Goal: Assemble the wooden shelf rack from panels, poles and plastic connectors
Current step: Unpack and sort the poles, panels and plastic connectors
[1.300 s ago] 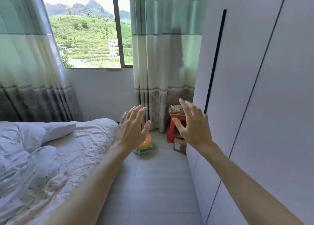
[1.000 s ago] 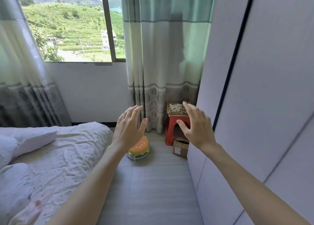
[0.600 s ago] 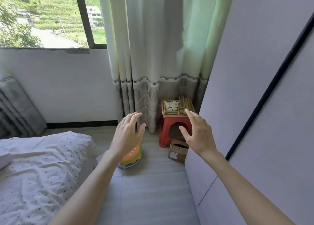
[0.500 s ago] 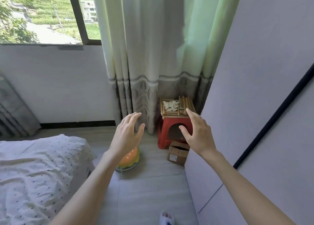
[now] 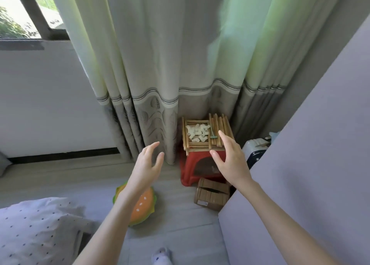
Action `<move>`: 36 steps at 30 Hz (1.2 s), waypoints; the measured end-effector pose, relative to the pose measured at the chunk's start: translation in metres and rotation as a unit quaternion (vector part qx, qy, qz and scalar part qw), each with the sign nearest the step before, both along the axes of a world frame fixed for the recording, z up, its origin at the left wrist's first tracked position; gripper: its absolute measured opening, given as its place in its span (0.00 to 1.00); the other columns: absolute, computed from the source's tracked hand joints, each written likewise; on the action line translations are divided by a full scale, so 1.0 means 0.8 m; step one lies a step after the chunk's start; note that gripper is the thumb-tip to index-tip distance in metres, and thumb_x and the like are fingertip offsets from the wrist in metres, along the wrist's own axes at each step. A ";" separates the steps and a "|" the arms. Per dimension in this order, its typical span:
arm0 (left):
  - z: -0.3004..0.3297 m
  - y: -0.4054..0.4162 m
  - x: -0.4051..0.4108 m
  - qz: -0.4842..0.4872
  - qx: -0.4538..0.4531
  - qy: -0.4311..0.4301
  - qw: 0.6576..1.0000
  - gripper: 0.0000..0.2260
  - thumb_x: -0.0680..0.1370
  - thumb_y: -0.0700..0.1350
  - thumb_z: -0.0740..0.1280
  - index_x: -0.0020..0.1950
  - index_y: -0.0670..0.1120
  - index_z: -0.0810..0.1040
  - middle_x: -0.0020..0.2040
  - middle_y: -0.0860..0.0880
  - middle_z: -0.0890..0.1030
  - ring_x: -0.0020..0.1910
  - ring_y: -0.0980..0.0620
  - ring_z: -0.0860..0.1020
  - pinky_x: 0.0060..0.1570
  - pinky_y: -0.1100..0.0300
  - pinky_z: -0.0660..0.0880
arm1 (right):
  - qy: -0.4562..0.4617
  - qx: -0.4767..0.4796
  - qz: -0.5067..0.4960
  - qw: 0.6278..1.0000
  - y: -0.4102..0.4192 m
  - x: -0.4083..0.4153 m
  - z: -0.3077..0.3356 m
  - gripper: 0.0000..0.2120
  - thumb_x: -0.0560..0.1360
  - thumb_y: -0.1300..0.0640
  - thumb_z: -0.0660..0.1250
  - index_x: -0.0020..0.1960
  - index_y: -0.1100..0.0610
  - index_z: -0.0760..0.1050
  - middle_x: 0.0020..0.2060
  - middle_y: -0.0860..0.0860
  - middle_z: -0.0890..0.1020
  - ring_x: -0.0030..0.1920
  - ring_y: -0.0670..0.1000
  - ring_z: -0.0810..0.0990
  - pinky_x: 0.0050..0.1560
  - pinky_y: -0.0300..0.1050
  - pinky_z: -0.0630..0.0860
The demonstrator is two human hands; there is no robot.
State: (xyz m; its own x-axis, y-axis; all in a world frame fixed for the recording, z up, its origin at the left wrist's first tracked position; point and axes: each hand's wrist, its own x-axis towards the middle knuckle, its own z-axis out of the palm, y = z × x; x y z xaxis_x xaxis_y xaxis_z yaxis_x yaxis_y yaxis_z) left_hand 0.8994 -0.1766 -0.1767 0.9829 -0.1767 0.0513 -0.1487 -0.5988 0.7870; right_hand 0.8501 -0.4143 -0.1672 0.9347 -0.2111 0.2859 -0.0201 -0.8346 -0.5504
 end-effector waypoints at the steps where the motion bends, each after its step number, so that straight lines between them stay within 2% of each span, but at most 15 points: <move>1: -0.005 -0.008 0.029 -0.006 -0.003 0.003 1.000 0.18 0.80 0.49 0.59 0.71 0.49 0.66 0.69 0.52 0.69 0.66 0.48 0.69 0.65 0.57 0.64 | 0.003 -0.001 -0.006 1.000 -0.006 0.023 -0.005 0.29 0.77 0.51 0.65 0.74 0.55 0.59 0.69 0.52 0.68 0.70 0.50 0.65 0.68 0.49 0.65; 4: -0.026 -0.032 0.118 -0.032 -0.008 0.014 0.999 0.18 0.81 0.49 0.59 0.71 0.49 0.66 0.69 0.52 0.68 0.68 0.56 0.65 0.64 0.64 0.60 | 0.022 -0.001 -0.023 0.999 -0.023 0.094 -0.025 0.29 0.77 0.51 0.64 0.74 0.55 0.59 0.69 0.52 0.68 0.70 0.50 0.65 0.68 0.46 0.64; 7: -0.055 -0.056 0.209 -0.074 -0.019 0.046 0.996 0.19 0.81 0.50 0.58 0.71 0.50 0.66 0.69 0.53 0.69 0.64 0.61 0.65 0.61 0.66 0.59 | 0.051 0.003 -0.049 0.998 -0.041 0.165 -0.051 0.29 0.77 0.50 0.63 0.74 0.55 0.58 0.70 0.52 0.68 0.70 0.50 0.64 0.68 0.45 0.62; 11: -0.099 -0.086 0.317 -0.120 -0.005 0.107 0.987 0.18 0.81 0.48 0.58 0.71 0.48 0.66 0.69 0.50 0.69 0.68 0.54 0.66 0.62 0.65 0.60 | 0.103 0.012 -0.088 0.991 -0.057 0.244 -0.083 0.28 0.78 0.50 0.62 0.75 0.55 0.58 0.70 0.52 0.67 0.70 0.51 0.64 0.70 0.49 0.64; 14: -0.126 -0.106 0.375 -0.129 0.013 0.161 0.978 0.18 0.81 0.47 0.58 0.71 0.47 0.66 0.68 0.47 0.71 0.66 0.49 0.68 0.64 0.59 0.64 | 0.155 0.014 -0.105 0.982 -0.074 0.287 -0.104 0.28 0.78 0.51 0.61 0.75 0.55 0.57 0.70 0.52 0.67 0.70 0.52 0.65 0.69 0.53 0.65; 16: -0.145 -0.120 0.407 -0.135 0.024 0.186 0.973 0.17 0.81 0.46 0.58 0.70 0.46 0.67 0.67 0.47 0.72 0.66 0.48 0.69 0.64 0.58 0.65 | 0.181 0.029 -0.124 0.975 -0.092 0.310 -0.119 0.28 0.78 0.51 0.62 0.75 0.55 0.58 0.69 0.53 0.68 0.69 0.52 0.66 0.68 0.51 0.65; 21: -0.201 -0.150 0.449 -0.126 0.028 0.267 0.955 0.18 0.81 0.44 0.58 0.71 0.45 0.67 0.67 0.45 0.73 0.66 0.48 0.70 0.60 0.63 0.63 | 0.244 0.042 -0.150 0.957 -0.138 0.355 -0.169 0.26 0.79 0.52 0.60 0.74 0.55 0.58 0.69 0.53 0.68 0.69 0.52 0.66 0.66 0.47 0.66; 24: -0.253 -0.168 0.458 -0.122 0.027 0.317 0.940 0.18 0.81 0.42 0.59 0.71 0.45 0.66 0.67 0.44 0.73 0.66 0.48 0.71 0.57 0.64 0.64 | 0.272 0.088 -0.164 0.944 -0.178 0.386 -0.212 0.24 0.79 0.53 0.59 0.73 0.55 0.61 0.68 0.54 0.69 0.68 0.53 0.68 0.67 0.50 0.67; 26: -0.292 -0.179 0.467 -0.127 0.040 0.341 0.931 0.19 0.81 0.42 0.59 0.72 0.45 0.64 0.68 0.43 0.72 0.65 0.45 0.71 0.55 0.62 0.66 | 0.286 0.124 -0.179 0.933 -0.213 0.411 -0.244 0.20 0.80 0.54 0.57 0.71 0.56 0.65 0.65 0.55 0.73 0.65 0.53 0.71 0.63 0.50 0.70; 27: -0.313 -0.185 0.474 -0.127 0.053 0.343 0.929 0.19 0.81 0.43 0.58 0.72 0.46 0.64 0.67 0.42 0.72 0.65 0.44 0.71 0.54 0.61 0.66 | 0.292 0.135 -0.187 0.928 -0.232 0.422 -0.262 0.17 0.81 0.54 0.56 0.68 0.57 0.68 0.62 0.55 0.75 0.63 0.54 0.73 0.58 0.46 0.70; 29: -0.354 -0.199 0.492 -0.112 0.077 0.345 0.929 0.19 0.81 0.43 0.58 0.72 0.47 0.65 0.67 0.41 0.72 0.64 0.42 0.72 0.55 0.58 0.67 | 0.310 0.157 -0.214 0.913 -0.270 0.447 -0.295 0.16 0.82 0.53 0.53 0.65 0.58 0.71 0.59 0.56 0.77 0.60 0.56 0.75 0.52 0.40 0.66; 32: -0.397 -0.227 0.512 -0.050 0.070 0.383 0.920 0.19 0.82 0.44 0.57 0.73 0.45 0.63 0.68 0.39 0.69 0.64 0.40 0.70 0.59 0.54 0.66 | 0.342 0.208 -0.291 0.869 -0.315 0.471 -0.341 0.20 0.82 0.50 0.50 0.68 0.58 0.69 0.63 0.57 0.75 0.64 0.57 0.72 0.53 0.39 0.62; 34: -0.420 -0.246 0.528 0.009 0.035 0.414 0.910 0.19 0.82 0.45 0.56 0.73 0.44 0.63 0.69 0.39 0.69 0.66 0.40 0.69 0.62 0.53 0.64 | 0.366 0.205 -0.299 0.857 -0.341 0.484 -0.374 0.20 0.82 0.51 0.51 0.69 0.58 0.68 0.65 0.57 0.74 0.64 0.56 0.71 0.53 0.39 0.61; 36: -0.439 -0.263 0.545 0.085 -0.053 0.475 0.874 0.17 0.83 0.47 0.55 0.71 0.46 0.64 0.71 0.45 0.67 0.69 0.44 0.65 0.67 0.50 0.61 | 0.399 0.191 -0.293 0.848 -0.361 0.496 -0.407 0.19 0.82 0.50 0.51 0.67 0.58 0.69 0.63 0.58 0.75 0.62 0.57 0.72 0.52 0.40 0.62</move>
State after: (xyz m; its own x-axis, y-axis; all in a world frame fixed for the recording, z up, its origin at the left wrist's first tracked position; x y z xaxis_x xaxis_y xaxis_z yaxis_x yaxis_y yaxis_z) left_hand 1.3351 -0.3873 -0.5283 0.6023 -0.0686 -0.7953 0.6860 -0.4650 0.5596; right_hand 1.2469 -0.7032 -0.4932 0.5012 -0.6401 -0.5822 -0.8626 -0.3162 -0.3949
